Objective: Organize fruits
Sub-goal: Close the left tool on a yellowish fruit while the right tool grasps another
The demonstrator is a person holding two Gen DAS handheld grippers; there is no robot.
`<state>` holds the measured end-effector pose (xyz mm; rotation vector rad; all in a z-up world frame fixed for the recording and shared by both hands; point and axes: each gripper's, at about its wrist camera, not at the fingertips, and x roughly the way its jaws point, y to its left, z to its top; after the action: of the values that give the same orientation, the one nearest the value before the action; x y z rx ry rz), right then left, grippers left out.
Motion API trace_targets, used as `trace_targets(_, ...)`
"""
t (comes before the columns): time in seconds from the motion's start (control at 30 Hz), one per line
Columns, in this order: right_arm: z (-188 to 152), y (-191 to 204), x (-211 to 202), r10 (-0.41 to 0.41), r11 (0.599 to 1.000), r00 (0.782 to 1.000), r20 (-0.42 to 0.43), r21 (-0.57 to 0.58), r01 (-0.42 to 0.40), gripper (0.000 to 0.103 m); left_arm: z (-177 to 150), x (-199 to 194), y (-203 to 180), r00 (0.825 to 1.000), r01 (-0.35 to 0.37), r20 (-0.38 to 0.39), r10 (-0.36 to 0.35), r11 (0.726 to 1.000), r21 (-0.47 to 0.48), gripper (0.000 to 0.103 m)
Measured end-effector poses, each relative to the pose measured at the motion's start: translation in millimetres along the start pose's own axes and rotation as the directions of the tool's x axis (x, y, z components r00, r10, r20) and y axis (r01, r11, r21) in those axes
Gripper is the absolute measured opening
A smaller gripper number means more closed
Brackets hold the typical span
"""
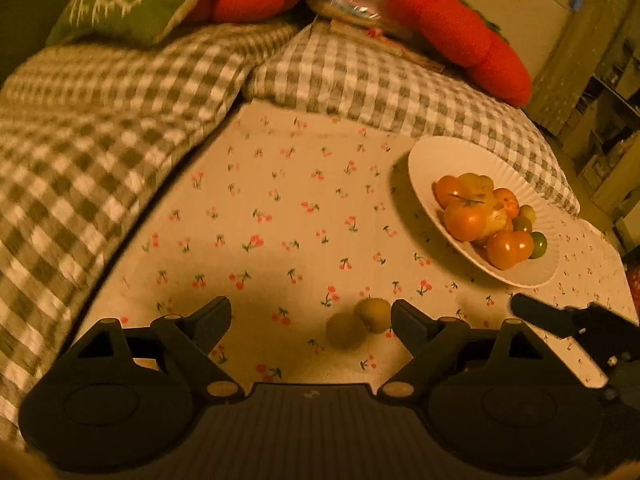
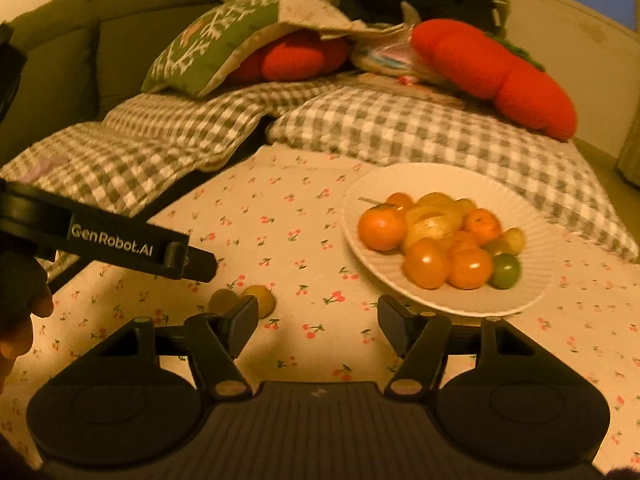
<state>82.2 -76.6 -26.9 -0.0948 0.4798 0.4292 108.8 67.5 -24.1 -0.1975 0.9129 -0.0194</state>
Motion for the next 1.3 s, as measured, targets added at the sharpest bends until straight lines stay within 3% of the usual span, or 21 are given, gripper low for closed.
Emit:
trace_targets(0.23,1,11,22,0.035,0.998,0.999,-0.011,-0.061,-0.035,0.050,1,3,8,1.000,0.001,-0.006,-0.001,0.999,-0.035,0.078)
trace_targets(0.5,1,13,45,0.082,0.996,0.996,-0.032,-0.045,-0.083,0.045,2,13,14,0.999,0.017,-0.040,-0.020,0.997,-0.069,0.072)
trace_targets(0.7,3,22,54,0.117,0.990,0.992,-0.039,-0.071,-0.120,0.033,3,20,19,0.998,0.019,-0.056,-0.025,0.996,-0.092,0.068)
trace_targets(0.8,0,29,58,0.109,0.988,0.993,-0.043,-0.108,-0.113,0.022,4,23,23,0.998,0.021,-0.062,-0.028,0.994,-0.110,0.066)
trace_targets(0.97,1,32,53,0.096,0.986,0.995,-0.021,-0.132,-0.097,0.022,3,23,28,0.998,0.022,-0.061,-0.029,0.993,-0.119,0.064)
trace_targets(1.3,6,17,40,-0.005,0.992,0.998,-0.063,-0.126,-0.003,0.022,-1,30,15,0.996,0.045,-0.071,-0.049,0.997,-0.057,0.050)
